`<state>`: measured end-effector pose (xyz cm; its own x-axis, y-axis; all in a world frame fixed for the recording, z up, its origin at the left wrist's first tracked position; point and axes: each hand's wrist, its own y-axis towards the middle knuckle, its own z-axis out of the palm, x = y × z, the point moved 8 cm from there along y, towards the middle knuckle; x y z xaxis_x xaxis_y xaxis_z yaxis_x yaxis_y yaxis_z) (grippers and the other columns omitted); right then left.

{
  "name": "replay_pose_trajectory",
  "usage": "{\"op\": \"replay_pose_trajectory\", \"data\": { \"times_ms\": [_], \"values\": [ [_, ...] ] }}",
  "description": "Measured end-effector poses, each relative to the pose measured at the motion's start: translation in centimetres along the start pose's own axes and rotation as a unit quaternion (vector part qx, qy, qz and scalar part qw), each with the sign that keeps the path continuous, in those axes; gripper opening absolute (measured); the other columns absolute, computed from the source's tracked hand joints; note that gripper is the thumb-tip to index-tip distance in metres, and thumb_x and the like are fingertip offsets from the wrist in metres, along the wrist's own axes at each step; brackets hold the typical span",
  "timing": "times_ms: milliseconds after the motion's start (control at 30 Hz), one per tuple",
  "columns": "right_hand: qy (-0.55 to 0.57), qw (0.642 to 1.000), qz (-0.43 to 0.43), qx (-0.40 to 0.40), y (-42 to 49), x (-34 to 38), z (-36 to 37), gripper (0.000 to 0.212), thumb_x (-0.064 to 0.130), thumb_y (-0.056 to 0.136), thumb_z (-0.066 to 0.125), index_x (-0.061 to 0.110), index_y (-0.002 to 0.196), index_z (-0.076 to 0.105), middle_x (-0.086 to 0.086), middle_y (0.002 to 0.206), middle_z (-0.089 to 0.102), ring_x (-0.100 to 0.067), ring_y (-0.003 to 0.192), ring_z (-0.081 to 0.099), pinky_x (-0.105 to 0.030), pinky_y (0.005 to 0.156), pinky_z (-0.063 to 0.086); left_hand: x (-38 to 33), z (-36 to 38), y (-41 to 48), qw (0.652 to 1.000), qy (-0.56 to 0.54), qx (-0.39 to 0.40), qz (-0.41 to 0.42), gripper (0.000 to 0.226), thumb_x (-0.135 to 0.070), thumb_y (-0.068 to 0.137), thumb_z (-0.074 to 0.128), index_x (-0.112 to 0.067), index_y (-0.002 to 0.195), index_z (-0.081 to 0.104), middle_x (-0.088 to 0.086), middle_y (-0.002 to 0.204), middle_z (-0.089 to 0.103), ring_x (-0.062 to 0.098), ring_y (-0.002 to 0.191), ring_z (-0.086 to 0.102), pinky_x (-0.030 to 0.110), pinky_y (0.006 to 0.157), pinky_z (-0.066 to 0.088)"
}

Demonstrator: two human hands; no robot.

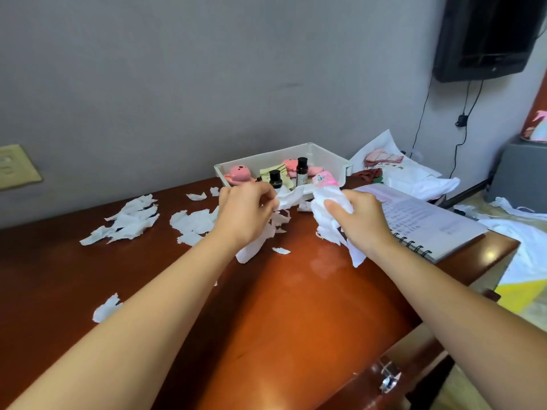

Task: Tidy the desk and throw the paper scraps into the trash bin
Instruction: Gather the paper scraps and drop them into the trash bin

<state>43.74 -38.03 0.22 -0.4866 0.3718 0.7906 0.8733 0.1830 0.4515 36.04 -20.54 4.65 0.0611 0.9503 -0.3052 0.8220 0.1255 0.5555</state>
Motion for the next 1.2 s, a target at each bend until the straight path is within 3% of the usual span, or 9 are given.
{"op": "replay_pose_trajectory", "data": {
  "times_ms": [67,200,333,467,700,833,967,1067,1200],
  "values": [
    [0.01,1.0,-0.017,-0.005,0.2,1.4,-0.7,0.042,0.033,0.075,0.052,-0.008,0.071,0.05,-0.019,0.063,0.043,-0.02,0.062,0.039,-0.03,0.058,0.033,-0.2,-1.0,0.0,1.0,0.021,0.012,-0.006,0.012,-0.026,0.09,0.059,-0.028,0.078,0.057,-0.009,0.078,0.061,0.02,0.085,0.059,0.035,0.089,0.038],
    [0.018,0.999,-0.05,-0.001,0.4,4.1,-2.0,0.032,0.01,0.083,0.057,-0.005,0.059,0.042,-0.012,0.059,0.035,-0.019,0.06,0.032,-0.029,0.056,0.025,-0.6,-3.5,-0.5,1.0,0.009,0.004,-0.019,0.012,-0.025,0.09,0.06,-0.026,0.079,0.059,-0.005,0.087,0.066,0.02,0.085,0.058,0.04,0.096,0.041],
    [0.005,0.998,-0.066,-0.003,0.2,6.2,-2.8,0.042,0.008,0.085,0.056,0.015,0.051,0.032,-0.001,0.051,0.03,-0.016,0.055,0.026,-0.03,0.052,0.021,-1.0,-5.3,-1.1,1.0,-0.002,0.006,-0.025,0.015,-0.024,0.091,0.058,-0.023,0.076,0.058,-0.01,0.071,0.057,0.019,0.073,0.051,0.042,0.096,0.042],
    [0.023,0.998,-0.067,-0.007,-0.1,7.7,-3.2,0.04,0.01,0.085,0.055,0.015,0.053,0.032,-0.004,0.054,0.031,-0.019,0.059,0.029,-0.029,0.056,0.023,-1.6,-7.3,-1.8,0.999,-0.023,-0.001,-0.024,0.022,-0.022,0.091,0.059,-0.026,0.069,0.055,-0.011,0.062,0.053,0.022,0.071,0.053,0.041,0.089,0.047],
    [0.03,0.994,-0.107,0.001,-2.5,9.9,-5.0,0.037,0.011,0.085,0.057,0.009,0.056,0.034,-0.004,0.056,0.027,-0.018,0.059,0.027,-0.03,0.057,0.022,-4.2,-9.0,-3.7,0.998,-0.062,0.012,-0.003,0.019,-0.02,0.091,0.06,-0.019,0.071,0.058,-0.016,0.06,0.05,0.009,0.061,0.048,0.028,0.076,0.04],
    [0.03,0.993,-0.111,-0.007,-4.6,9.5,-7.2,0.036,0.012,0.086,0.058,-0.012,0.064,0.041,-0.009,0.059,0.033,-0.019,0.059,0.03,-0.03,0.057,0.025,-7.5,-8.9,-4.5,0.996,-0.068,0.041,0.034,0.016,-0.02,0.091,0.06,-0.015,0.076,0.063,-0.013,0.063,0.055,0.01,0.061,0.051,0.023,0.073,0.034],
    [0.021,0.996,-0.088,-0.024,-7.1,7.8,-10.7,0.037,0.011,0.084,0.059,-0.008,0.06,0.039,-0.008,0.058,0.03,-0.014,0.056,0.029,-0.029,0.054,0.023,-11.6,-8.0,-5.3,0.991,-0.069,0.074,0.083,0.017,-0.022,0.091,0.06,-0.017,0.075,0.063,-0.01,0.064,0.059,0.019,0.066,0.057,0.019,0.061,0.039],
    [0.006,0.997,-0.065,-0.039,-9.2,5.7,-13.7,0.038,0.015,0.083,0.06,-0.006,0.058,0.041,-0.004,0.053,0.032,-0.009,0.05,0.029,-0.027,0.051,0.027,-15.4,-6.3,-6.4,0.984,-0.068,0.094,0.136,0.016,-0.02,0.09,0.061,-0.018,0.074,0.06,-0.01,0.064,0.056,0.02,0.069,0.054,0.024,0.066,0.037],
    [-0.025,0.998,-0.029,-0.055,-12.2,1.9,-17.9,0.034,0.014,0.086,0.059,-0.012,0.066,0.05,-0.009,0.056,0.039,-0.013,0.053,0.035,-0.03,0.054,0.03,-19.9,-2.8,-8.0,0.97,-0.092,0.13,0.184,0.022,-0.021,0.089,0.061,-0.025,0.069,0.055,-0.006,0.064,0.059,0.009,0.06,0.051,0.008,0.06,0.031]
  ]
}}
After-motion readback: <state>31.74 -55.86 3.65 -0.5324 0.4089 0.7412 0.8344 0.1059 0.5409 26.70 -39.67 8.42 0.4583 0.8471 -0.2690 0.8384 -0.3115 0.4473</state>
